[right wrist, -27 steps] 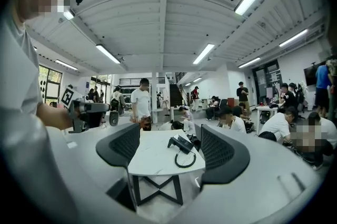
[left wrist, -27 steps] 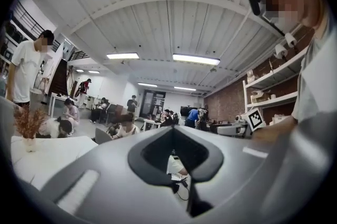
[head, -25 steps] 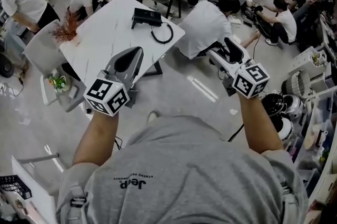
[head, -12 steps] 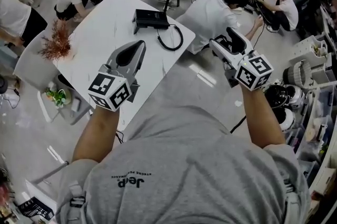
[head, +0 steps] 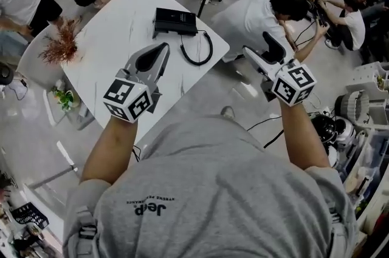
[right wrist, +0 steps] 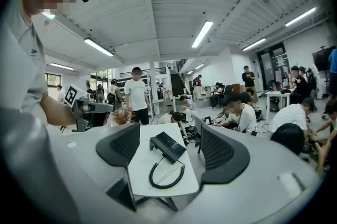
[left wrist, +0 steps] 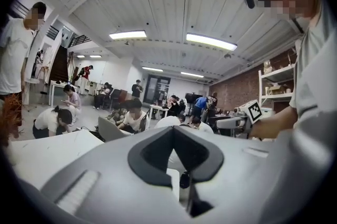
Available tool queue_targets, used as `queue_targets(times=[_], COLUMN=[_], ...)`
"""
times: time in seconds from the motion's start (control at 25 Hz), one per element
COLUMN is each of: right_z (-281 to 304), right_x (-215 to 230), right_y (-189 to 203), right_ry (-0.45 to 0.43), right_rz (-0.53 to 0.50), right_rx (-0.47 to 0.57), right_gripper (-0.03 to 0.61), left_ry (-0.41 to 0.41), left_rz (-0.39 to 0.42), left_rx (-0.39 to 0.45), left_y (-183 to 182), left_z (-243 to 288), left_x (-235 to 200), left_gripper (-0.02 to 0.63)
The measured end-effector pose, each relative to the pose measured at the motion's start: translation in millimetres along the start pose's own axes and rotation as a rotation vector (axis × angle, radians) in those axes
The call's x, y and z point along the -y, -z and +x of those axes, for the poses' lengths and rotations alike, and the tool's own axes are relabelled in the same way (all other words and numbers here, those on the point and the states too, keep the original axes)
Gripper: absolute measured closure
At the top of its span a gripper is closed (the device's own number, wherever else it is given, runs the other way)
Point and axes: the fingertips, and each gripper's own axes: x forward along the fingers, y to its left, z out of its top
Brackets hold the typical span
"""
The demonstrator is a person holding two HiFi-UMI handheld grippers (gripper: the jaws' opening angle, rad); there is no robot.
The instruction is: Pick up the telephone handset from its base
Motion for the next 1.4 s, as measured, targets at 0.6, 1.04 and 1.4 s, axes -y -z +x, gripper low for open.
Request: queue_targets(times=[0.6,1.04,1.4], right_z=[116.0,229.7,299.6], right_x=[19.7,-36.7,-60.1], right_y=[49.3,119.5,180.3], right_ry=[-0.281,-0.356,-0.410], right_rz=[-0.205,-0.403,-0.502], right_rx=[-0.154,-0.290,-0.361], right_gripper=[0.242,0.244,0.245], left_ry=[-0.178,-0.166,-0.200], left_rz=[-0.033,-0.031,-0.065], left_rx=[-0.055,-0.079,-0.085], left_y=[44.9,82.6,112.5], left_z=[62.5,59.0,51.9], left_x=[-34.5,-95.7,-133.6], left_gripper=[0.557,0.557,0.557])
